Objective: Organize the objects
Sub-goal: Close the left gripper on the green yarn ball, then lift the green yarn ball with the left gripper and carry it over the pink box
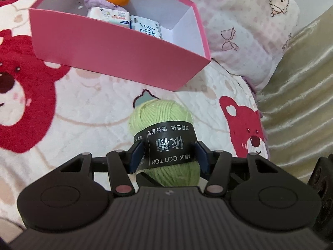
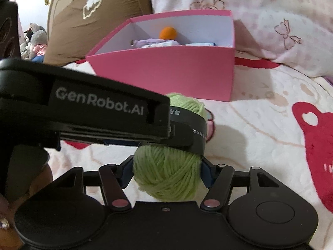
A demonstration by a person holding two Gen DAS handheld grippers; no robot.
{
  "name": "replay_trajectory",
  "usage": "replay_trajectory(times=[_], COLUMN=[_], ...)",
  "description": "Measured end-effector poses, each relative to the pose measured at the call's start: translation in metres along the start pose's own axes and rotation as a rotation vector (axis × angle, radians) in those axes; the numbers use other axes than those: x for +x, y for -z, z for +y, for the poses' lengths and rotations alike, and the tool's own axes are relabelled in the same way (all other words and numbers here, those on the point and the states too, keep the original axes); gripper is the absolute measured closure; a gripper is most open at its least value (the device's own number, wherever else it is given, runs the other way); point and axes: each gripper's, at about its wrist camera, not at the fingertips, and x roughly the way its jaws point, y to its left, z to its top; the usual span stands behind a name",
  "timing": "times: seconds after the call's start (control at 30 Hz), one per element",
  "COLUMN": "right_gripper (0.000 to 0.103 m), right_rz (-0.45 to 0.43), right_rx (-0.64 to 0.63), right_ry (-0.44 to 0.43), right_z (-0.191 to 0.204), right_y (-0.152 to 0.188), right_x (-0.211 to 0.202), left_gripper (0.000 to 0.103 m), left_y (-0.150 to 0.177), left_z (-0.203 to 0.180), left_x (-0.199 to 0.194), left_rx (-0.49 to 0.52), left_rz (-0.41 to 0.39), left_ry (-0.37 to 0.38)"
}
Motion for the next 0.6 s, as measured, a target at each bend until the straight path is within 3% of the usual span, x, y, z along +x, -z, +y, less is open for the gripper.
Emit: replay_trajectory(times=[0.37,0.6], right_gripper=[0.033,0.032], right_rz=[-0.023,-0.007], right_rx=[-0.035,-0.059], right_ry=[-0.024,-0.014], right_z=[0.028,0.049], right_y=[-0.02,-0.032], right_x=[-0.03,-0.049], left_gripper=[0.051,0.051], left_y=[-0.005,-0.003], left_z=[-0.014,-0.015], left_x=[-0.053,-0.081], left_rx=[0.046,0.055], left_rz=[-0.073,-0.067], left_ry=[-0.025,-0.018])
